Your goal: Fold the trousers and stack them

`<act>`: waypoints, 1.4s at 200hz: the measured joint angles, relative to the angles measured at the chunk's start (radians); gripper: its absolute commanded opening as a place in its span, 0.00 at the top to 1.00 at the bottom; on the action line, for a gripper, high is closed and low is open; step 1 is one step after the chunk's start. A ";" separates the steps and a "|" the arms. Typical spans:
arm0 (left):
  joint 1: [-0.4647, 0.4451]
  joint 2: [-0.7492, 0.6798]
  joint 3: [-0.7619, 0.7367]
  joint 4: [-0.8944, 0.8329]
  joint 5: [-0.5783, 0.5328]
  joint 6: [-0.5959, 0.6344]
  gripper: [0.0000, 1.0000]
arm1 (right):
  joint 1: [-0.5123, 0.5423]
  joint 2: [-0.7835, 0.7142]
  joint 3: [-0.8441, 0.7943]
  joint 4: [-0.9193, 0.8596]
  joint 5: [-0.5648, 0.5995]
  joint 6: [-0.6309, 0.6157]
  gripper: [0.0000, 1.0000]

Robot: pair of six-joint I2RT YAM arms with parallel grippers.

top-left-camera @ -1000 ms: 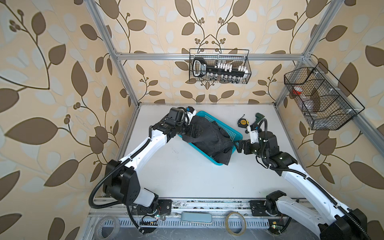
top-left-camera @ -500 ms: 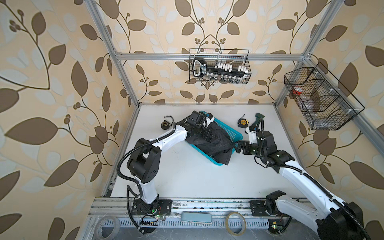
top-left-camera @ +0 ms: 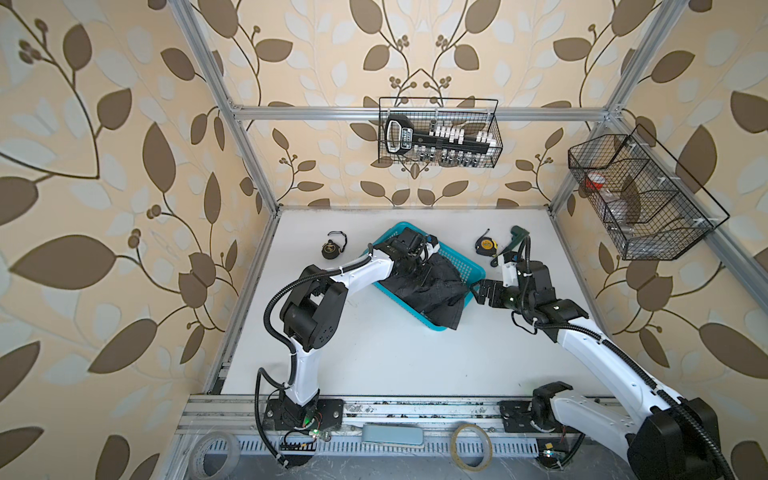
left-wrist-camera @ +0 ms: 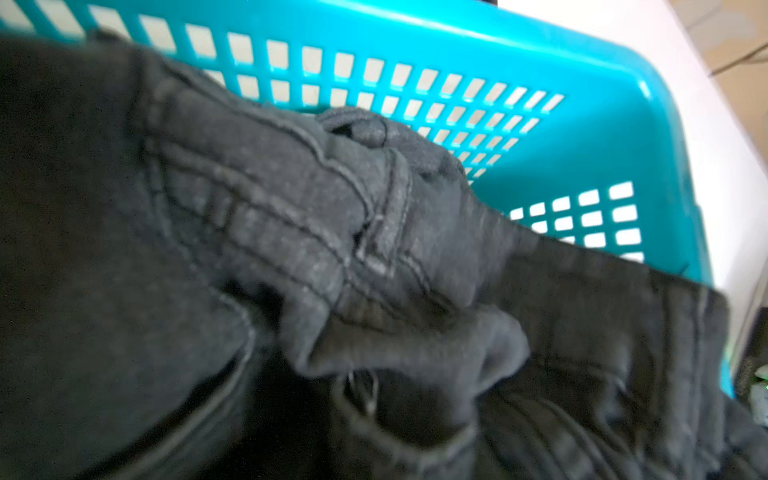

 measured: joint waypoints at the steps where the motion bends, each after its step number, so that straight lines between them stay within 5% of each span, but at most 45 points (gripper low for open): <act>1: 0.000 0.000 0.003 -0.003 -0.001 -0.005 0.87 | 0.000 0.001 0.000 0.000 0.000 0.000 0.04; 18: 0.001 0.001 0.061 -0.056 -0.010 0.006 0.89 | 0.000 0.026 0.000 0.002 0.013 0.036 0.08; 30: 0.000 -0.002 0.101 -0.086 -0.022 0.004 1.00 | 0.000 0.044 0.000 0.008 0.026 0.071 0.12; 165: 0.022 -0.324 0.415 -0.405 -0.269 -0.027 1.00 | 0.077 0.321 0.117 0.059 0.169 0.364 0.59; 244: 0.149 -0.406 0.439 -0.570 -0.360 -0.105 1.00 | 0.078 0.439 0.270 0.006 0.270 0.386 0.82; 280: 0.236 -0.473 0.420 -0.676 -0.506 -0.144 1.00 | 0.037 0.509 0.337 0.002 0.294 0.320 0.86</act>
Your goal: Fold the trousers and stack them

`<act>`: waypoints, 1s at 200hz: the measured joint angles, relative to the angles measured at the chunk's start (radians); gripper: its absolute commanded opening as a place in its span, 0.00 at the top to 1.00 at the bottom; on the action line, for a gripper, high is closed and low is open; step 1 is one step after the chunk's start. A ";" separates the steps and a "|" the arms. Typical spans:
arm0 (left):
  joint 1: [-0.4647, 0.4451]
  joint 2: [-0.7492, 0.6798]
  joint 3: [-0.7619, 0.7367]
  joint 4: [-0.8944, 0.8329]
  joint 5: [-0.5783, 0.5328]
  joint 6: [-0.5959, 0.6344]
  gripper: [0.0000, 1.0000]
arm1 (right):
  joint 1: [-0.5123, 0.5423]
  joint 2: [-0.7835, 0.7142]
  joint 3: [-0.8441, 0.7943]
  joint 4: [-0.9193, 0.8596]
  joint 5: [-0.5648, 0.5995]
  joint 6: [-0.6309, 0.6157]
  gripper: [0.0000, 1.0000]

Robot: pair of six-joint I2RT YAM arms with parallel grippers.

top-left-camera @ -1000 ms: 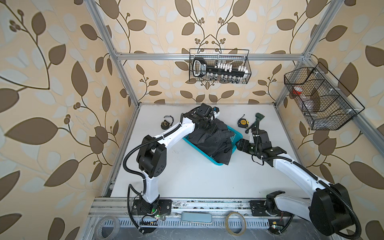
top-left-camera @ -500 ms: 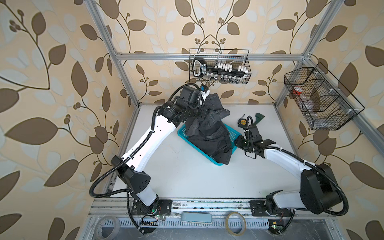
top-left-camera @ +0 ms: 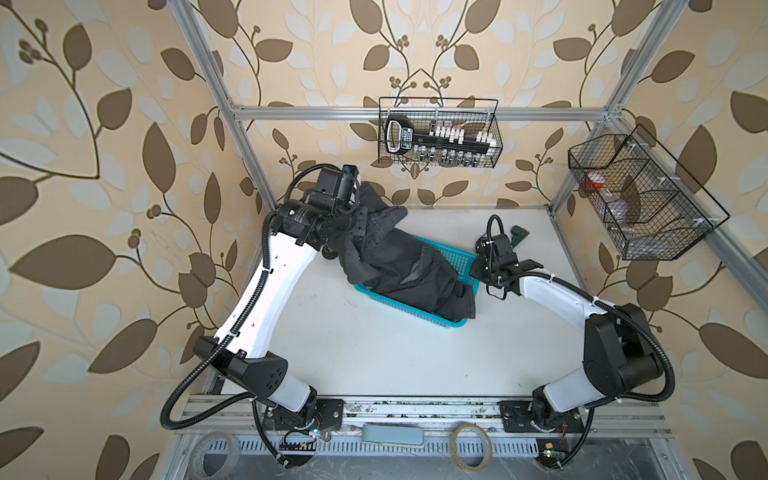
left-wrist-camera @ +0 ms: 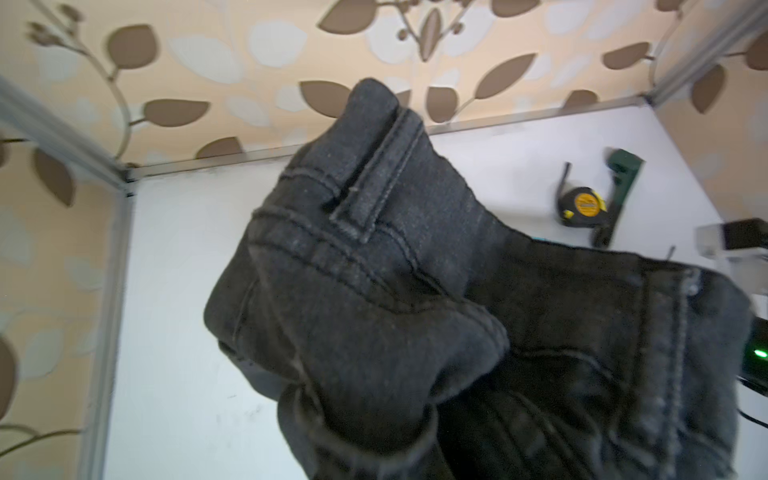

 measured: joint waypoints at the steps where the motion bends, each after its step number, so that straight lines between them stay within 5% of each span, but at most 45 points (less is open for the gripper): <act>1: 0.002 -0.002 -0.001 -0.003 -0.005 -0.001 1.00 | -0.002 0.004 0.003 0.000 0.000 -0.005 0.87; 70: 0.076 -0.125 -0.058 -0.183 -0.492 -0.058 1.00 | -0.064 0.188 0.206 -0.003 0.010 -0.143 0.87; 121: 0.114 -0.140 -0.160 -0.229 -0.685 -0.064 1.00 | -0.084 0.353 0.394 0.000 0.010 -0.241 0.88; 155: 0.127 -0.167 -0.196 -0.239 -0.640 -0.066 1.00 | -0.099 0.446 0.510 0.007 0.010 -0.294 0.88; 200: 0.133 -0.235 -0.411 -0.187 -0.278 -0.098 1.00 | -0.117 0.567 0.666 0.022 0.010 -0.345 0.85</act>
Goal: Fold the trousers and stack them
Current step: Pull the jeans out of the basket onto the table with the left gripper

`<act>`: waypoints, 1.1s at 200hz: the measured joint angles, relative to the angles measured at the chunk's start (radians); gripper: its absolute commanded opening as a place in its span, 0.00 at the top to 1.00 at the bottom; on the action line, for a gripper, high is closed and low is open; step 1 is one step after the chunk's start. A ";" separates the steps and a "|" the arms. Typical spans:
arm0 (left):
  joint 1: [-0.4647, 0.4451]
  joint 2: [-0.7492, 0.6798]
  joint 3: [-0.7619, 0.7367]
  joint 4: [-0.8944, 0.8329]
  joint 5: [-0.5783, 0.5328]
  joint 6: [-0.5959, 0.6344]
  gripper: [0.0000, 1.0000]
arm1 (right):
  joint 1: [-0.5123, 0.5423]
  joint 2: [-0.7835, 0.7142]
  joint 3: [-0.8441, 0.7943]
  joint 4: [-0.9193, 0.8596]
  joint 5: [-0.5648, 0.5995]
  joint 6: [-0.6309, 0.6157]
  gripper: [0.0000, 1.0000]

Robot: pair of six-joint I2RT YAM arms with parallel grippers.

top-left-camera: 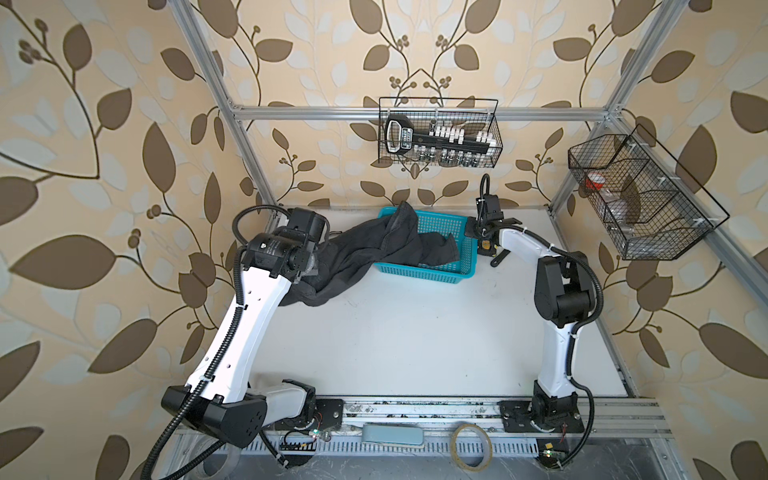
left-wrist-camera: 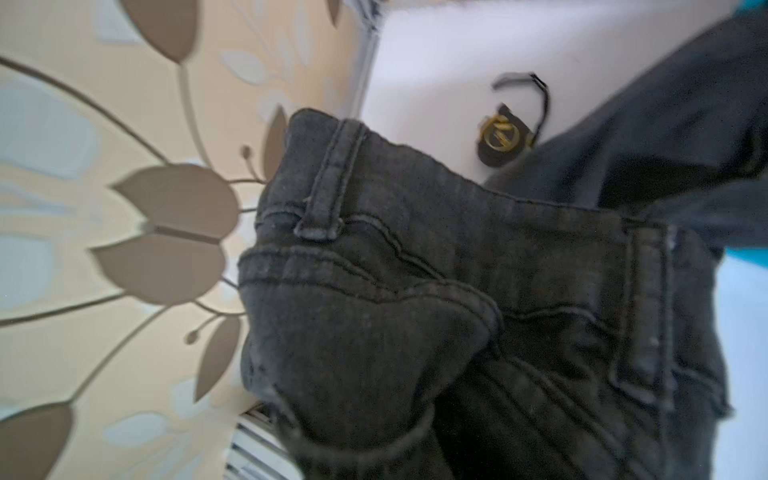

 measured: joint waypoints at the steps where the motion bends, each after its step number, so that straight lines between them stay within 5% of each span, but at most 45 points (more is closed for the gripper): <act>1: 0.000 0.000 -0.009 0.002 0.010 0.000 1.00 | 0.000 0.002 0.002 0.000 0.000 -0.001 0.85; 47: 0.000 0.008 -0.306 0.119 0.320 -0.017 0.96 | -0.006 0.060 0.085 0.000 -0.012 -0.053 0.77; 63: 0.000 0.016 -0.377 0.162 0.372 -0.017 0.75 | -0.007 0.060 0.085 -0.004 -0.015 -0.066 0.71; 77: 0.000 0.037 -0.398 0.178 0.394 -0.014 0.47 | -0.008 0.060 0.085 -0.010 -0.027 -0.077 0.64; 124: 0.000 0.070 -0.316 0.201 0.402 0.030 0.04 | -0.014 0.035 0.085 -0.066 -0.098 -0.114 0.39; 175: -0.005 0.105 -0.153 0.381 0.504 0.130 0.01 | -0.016 -0.140 0.018 -0.109 -0.182 -0.125 0.25; 220: -0.068 0.398 0.040 0.501 0.529 0.228 0.01 | -0.020 -0.347 -0.191 -0.101 -0.238 -0.097 0.21</act>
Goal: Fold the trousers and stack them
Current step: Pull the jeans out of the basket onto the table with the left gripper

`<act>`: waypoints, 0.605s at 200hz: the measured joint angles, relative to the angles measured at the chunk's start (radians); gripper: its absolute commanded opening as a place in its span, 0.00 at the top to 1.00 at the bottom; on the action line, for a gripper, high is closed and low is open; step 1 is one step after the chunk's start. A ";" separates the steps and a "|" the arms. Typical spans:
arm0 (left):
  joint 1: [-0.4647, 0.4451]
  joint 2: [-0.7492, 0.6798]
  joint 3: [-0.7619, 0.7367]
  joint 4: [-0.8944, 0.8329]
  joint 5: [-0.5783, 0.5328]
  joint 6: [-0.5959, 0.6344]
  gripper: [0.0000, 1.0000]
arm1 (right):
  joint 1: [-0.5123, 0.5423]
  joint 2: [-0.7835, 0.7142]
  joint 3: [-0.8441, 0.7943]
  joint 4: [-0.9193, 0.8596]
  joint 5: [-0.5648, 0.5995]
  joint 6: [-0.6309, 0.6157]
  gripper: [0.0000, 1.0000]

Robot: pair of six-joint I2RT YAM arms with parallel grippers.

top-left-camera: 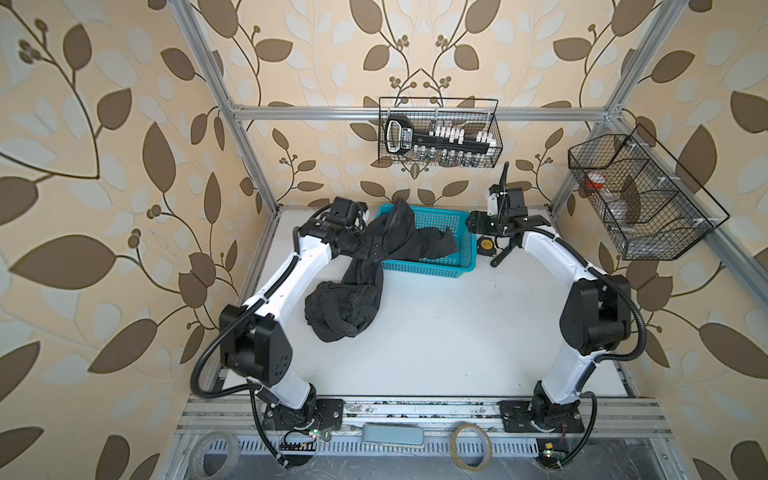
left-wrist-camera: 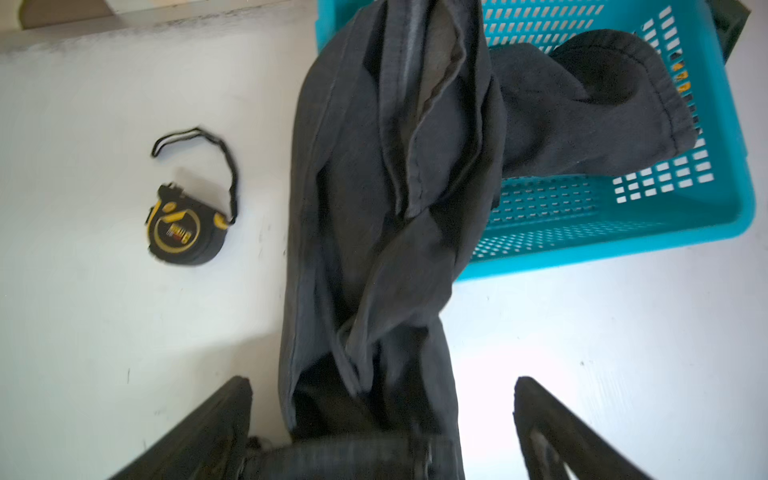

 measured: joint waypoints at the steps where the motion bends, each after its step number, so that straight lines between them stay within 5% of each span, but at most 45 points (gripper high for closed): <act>1: -0.002 0.010 0.006 0.003 0.000 0.002 0.01 | 0.000 -0.004 -0.007 0.000 0.000 0.000 0.21; 68: -0.098 0.439 0.368 0.042 -0.076 0.089 0.02 | 0.018 -0.123 -0.323 0.040 -0.035 0.097 0.22; 121: -0.117 0.637 0.528 0.013 -0.186 0.129 0.07 | 0.036 -0.123 -0.365 0.082 -0.040 0.145 0.23</act>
